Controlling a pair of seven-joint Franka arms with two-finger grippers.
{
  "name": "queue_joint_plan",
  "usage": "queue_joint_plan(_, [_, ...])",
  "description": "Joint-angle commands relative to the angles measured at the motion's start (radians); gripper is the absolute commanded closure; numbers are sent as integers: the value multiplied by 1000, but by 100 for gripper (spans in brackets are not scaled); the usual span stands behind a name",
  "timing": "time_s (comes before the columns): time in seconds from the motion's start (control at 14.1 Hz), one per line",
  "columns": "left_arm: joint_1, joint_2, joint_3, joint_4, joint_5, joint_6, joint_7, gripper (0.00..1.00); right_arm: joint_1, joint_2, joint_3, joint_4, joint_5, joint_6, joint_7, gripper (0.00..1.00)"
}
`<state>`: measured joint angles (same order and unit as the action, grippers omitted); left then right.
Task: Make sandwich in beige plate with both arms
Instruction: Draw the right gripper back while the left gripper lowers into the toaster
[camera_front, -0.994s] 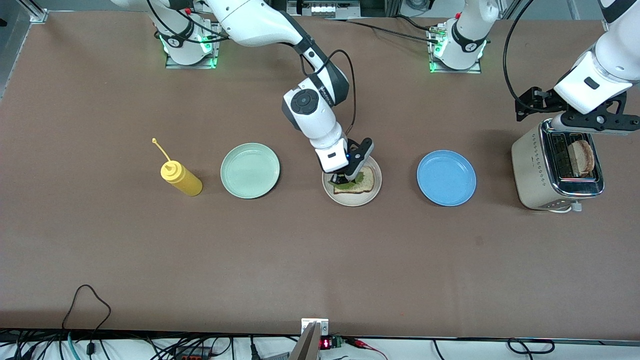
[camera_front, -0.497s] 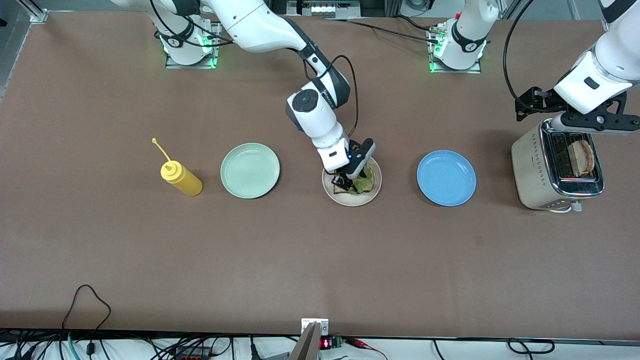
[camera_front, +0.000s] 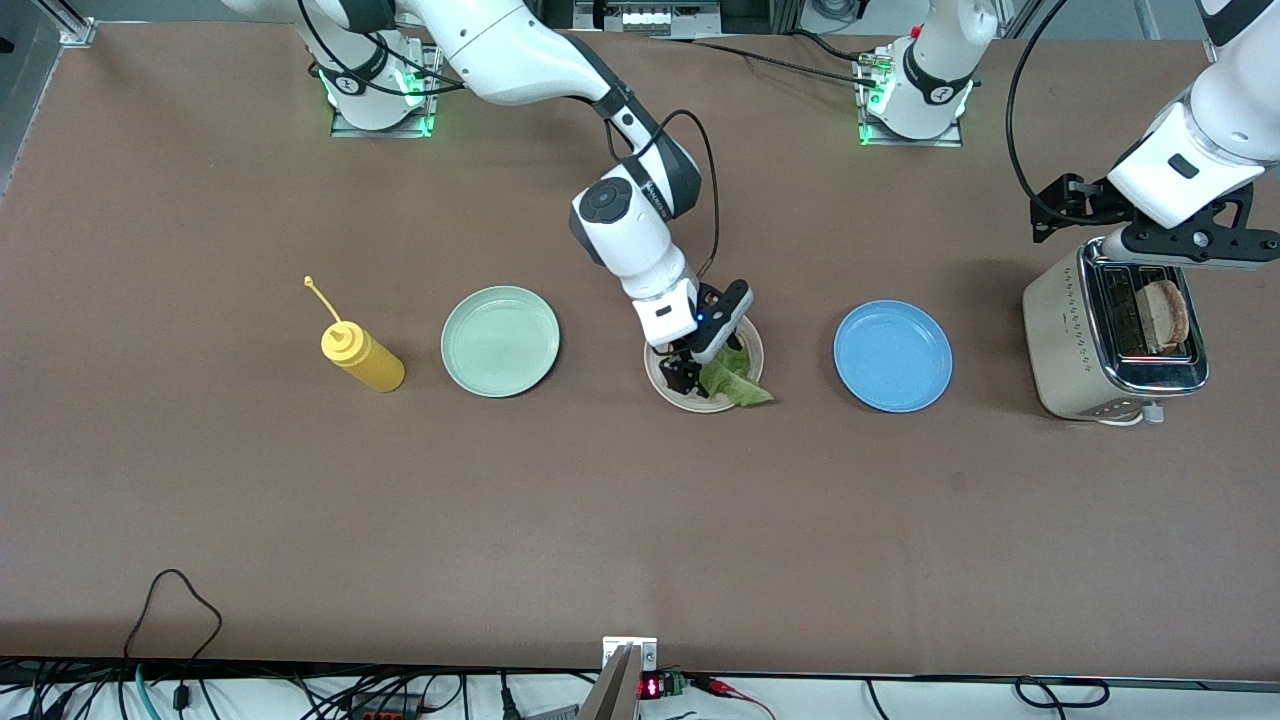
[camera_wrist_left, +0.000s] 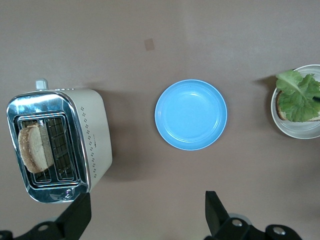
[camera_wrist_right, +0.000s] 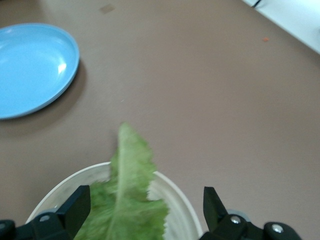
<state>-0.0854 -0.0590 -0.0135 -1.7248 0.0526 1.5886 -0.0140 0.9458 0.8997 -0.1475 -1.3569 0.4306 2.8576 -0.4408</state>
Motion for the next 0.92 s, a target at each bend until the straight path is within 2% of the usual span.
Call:
queue_joint_plan(0.0, [-2, 10, 1, 28, -7, -24, -6, 0, -48, -59, 9, 7, 28, -94, 5, 0])
queue_joint_plan(0.35, [19, 28, 18, 28, 1, -12, -9, 0, -195, -203, 11, 2, 23, -351, 8, 0])
queue_joint_plan(0.64, [163, 128, 18, 66, 13, -9, 11, 0, -323, -294, 9, -19, 11, -512, 39, 0])
queue_joint_plan(0.78, [223, 181, 17, 90, 70, 17, 83, 0, -389, -335, 6, -25, 4, -628, 42, 0])
queue_joint_plan(0.85, [237, 200, 18, 88, 72, 45, 123, 0, -424, -364, 6, -31, -34, -685, 51, 0])
